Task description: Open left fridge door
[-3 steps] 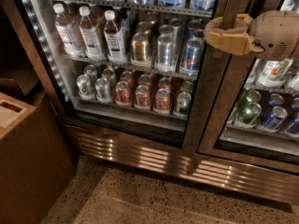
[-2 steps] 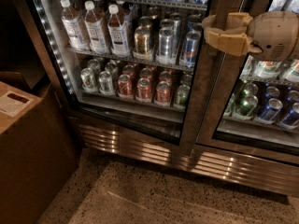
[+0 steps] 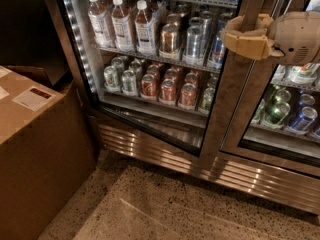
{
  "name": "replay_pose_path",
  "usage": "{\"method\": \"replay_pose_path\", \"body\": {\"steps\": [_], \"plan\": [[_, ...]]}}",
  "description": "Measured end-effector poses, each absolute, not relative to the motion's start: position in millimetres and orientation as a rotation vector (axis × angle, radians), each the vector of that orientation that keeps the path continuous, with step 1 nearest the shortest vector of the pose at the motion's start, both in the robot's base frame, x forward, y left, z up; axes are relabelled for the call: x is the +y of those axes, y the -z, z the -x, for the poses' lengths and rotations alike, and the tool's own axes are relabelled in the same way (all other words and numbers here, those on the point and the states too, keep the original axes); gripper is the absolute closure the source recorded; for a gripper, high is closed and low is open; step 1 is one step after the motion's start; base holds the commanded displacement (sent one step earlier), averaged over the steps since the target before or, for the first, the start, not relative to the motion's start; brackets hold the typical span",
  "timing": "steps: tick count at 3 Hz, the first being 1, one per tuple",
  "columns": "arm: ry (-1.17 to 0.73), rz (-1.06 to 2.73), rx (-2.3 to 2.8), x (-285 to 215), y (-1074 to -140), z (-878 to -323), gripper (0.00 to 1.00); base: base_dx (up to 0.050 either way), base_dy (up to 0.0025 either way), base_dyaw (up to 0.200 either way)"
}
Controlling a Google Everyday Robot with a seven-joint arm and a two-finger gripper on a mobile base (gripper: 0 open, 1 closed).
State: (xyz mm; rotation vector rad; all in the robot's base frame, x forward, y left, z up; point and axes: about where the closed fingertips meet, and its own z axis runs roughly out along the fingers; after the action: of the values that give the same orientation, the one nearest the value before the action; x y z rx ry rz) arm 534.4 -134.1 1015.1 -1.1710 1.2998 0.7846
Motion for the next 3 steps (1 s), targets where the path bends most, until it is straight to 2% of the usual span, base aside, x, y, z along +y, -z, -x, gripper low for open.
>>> {"method": "replay_pose_path", "body": {"steps": [2,3], "plan": [[-0.785,1.171,1.3,-134.1,-1015.1,-534.4,1.0,-0.047,0.0,0.0],[-0.785,1.171,1.3,-134.1,-1015.1,-534.4,1.0,0.0,0.0,0.0]]}}
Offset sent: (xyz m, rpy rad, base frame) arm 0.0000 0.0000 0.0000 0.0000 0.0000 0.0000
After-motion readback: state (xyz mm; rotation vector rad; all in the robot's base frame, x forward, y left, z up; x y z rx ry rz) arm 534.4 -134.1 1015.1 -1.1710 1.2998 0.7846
